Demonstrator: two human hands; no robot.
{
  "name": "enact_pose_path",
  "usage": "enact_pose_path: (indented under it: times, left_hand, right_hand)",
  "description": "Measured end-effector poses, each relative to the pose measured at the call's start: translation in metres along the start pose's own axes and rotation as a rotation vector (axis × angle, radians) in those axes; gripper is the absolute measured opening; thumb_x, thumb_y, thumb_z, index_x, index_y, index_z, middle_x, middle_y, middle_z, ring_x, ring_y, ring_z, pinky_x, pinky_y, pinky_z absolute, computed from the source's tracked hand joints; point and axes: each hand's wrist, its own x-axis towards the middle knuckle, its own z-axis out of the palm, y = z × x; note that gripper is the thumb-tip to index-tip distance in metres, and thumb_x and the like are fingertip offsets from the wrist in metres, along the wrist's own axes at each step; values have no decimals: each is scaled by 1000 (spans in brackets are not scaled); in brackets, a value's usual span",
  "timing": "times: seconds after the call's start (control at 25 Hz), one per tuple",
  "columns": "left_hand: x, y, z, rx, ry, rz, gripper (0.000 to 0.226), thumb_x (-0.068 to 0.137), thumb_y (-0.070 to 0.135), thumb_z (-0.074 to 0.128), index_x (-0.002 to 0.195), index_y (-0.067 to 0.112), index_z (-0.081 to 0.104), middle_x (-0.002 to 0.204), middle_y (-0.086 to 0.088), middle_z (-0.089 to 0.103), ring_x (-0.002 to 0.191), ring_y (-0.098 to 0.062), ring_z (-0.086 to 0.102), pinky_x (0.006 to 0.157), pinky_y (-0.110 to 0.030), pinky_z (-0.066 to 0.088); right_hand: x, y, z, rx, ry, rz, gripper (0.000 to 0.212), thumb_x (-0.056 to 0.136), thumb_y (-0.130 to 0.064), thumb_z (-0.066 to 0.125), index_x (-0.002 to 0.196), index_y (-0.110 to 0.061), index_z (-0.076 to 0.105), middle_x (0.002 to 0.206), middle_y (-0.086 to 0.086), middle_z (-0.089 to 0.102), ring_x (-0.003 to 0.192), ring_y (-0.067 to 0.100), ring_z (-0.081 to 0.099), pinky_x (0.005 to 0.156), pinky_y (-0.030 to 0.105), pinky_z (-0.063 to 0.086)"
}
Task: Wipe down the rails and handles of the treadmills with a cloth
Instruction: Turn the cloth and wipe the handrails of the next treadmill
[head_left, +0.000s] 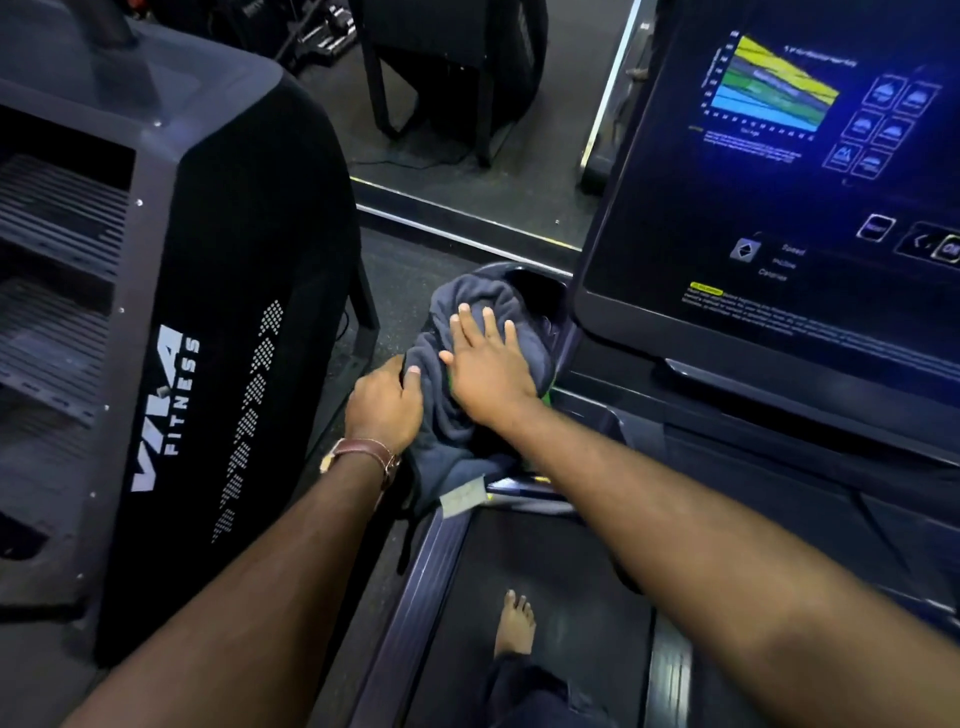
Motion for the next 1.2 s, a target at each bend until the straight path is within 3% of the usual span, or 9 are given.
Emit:
enact_pose_path:
  times: [0.16, 0.32, 0.44, 0.52, 0.72, 0.84, 0.92, 1.04, 1.2]
  left_hand:
    - [-26, -10, -4, 76, -110, 109, 57, 95, 45, 40, 141, 11, 37, 144, -10, 44, 126, -32, 47, 98, -42, 42]
    - [-47, -20, -13, 93, -140, 164, 61, 96, 46, 35, 145, 10, 29, 151, -9, 34, 133, -30, 39, 104, -43, 39]
    - [-61, -26, -20, 49, -154, 153, 57, 98, 40, 36, 145, 7, 30, 152, -11, 33, 136, -29, 36, 108, -40, 36]
    - [-71, -30, -25, 32, -157, 157, 55, 99, 35, 37, 144, 5, 31, 152, -13, 33, 136, -29, 36, 108, -38, 34]
    - [-108, -54, -37, 34, -159, 132, 51, 97, 34, 41, 138, 4, 37, 142, -14, 44, 129, -31, 44, 100, -40, 42]
    - [-136, -74, -45, 101, -183, 100, 62, 97, 42, 37, 145, 5, 26, 149, -14, 37, 133, -29, 40, 104, -40, 40]
    - [-152, -86, -49, 119, -168, 67, 63, 96, 47, 35, 144, 6, 28, 142, -15, 45, 125, -32, 48, 98, -42, 45]
    - [-167, -96, -56, 101, -142, 67, 59, 95, 51, 37, 136, 8, 38, 128, -15, 57, 113, -34, 55, 88, -42, 49]
    - [-193, -112, -69, 77, -98, 75, 45, 93, 51, 42, 111, 11, 52, 107, -14, 66, 98, -35, 61, 75, -39, 47]
  right_hand:
    - [-55, 50, 5, -90, 71, 52, 56, 100, -12, 24, 151, 6, 9, 158, 27, 13, 148, 39, 8, 120, 46, 1]
    - [-47, 21, 5, -12, 41, 275, 67, 105, -40, 23, 148, 11, 16, 156, 33, 12, 147, 40, 7, 120, 45, -1]
    - [-33, 0, 0, 181, 112, 295, 53, 105, -33, 26, 144, 1, 37, 153, 21, 34, 146, 32, 21, 120, 44, 6]
    - [-25, -17, 1, 249, 167, 163, 47, 105, -29, 28, 144, -6, 41, 154, 12, 37, 146, 26, 22, 120, 42, 7]
    - [-39, -44, 9, 315, 12, -560, 41, 99, -40, 44, 126, -15, 62, 138, 6, 58, 141, 24, 35, 117, 50, 18]
    - [-15, -13, -2, 117, 71, -305, 56, 96, -59, 40, 143, -29, 46, 155, -9, 36, 148, 19, 20, 118, 58, 3]
    - [-9, -30, -4, 63, 33, -143, 52, 94, -62, 36, 133, -34, 53, 151, -13, 40, 148, 18, 18, 115, 59, -5]
    - [-25, -79, 5, -63, -3, -388, 45, 91, -58, 37, 102, -31, 70, 116, -3, 68, 126, 19, 50, 115, 50, 15]
    - [-79, -121, 3, -205, 28, -541, 51, 90, -63, 35, 100, -31, 73, 96, 6, 72, 96, 28, 65, 80, 33, 47]
